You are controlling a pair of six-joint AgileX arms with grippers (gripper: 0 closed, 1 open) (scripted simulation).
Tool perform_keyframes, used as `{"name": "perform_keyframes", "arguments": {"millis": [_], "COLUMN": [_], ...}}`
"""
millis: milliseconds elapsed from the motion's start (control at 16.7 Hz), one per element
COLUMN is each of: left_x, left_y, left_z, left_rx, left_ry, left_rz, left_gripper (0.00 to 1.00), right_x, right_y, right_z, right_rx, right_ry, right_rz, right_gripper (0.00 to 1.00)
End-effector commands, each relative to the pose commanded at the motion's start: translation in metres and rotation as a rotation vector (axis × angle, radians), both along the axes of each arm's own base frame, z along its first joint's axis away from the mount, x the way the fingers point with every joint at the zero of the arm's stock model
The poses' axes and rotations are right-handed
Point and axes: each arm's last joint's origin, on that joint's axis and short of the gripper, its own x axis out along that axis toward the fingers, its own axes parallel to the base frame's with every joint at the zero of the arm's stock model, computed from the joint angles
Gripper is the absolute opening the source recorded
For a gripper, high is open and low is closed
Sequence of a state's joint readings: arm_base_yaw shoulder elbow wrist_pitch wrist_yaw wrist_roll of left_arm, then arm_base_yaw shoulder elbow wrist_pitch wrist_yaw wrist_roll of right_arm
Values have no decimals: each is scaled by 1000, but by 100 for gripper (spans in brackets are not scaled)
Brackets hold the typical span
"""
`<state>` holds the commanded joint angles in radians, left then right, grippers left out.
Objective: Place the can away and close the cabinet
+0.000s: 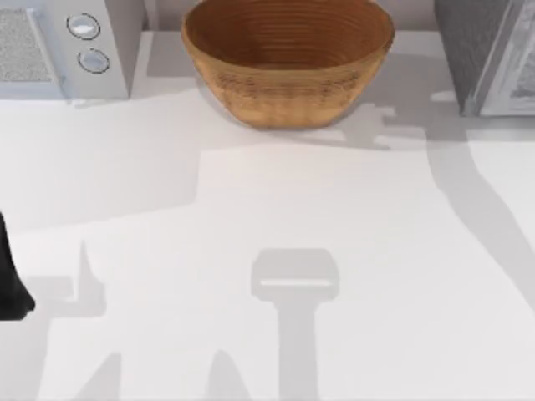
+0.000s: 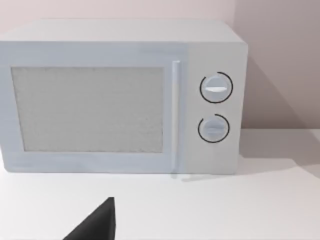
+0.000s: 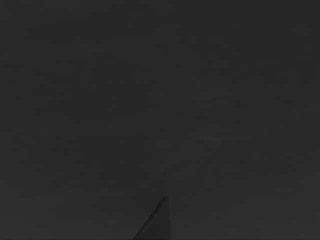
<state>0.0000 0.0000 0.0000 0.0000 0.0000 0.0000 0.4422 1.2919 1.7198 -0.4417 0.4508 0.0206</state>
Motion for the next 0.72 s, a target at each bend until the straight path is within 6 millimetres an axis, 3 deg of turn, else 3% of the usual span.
{"name": "perform_keyframes", "arguments": {"millis": [240,720], "left_x": [0,0], "left_y": [0,0], "left_z": [0,0], "left_rx": [0,0], "left_ry": [0,0], "left_rz": [0,0], "left_gripper": [100,100], "right_x": [-6,43], "right_y": [-9,-9], "right_z": [6,6], "right_rx": [-2,-2], "right_ry": [-19,-19], "right_rz": [-37,-36], "right_gripper": [100,100]}}
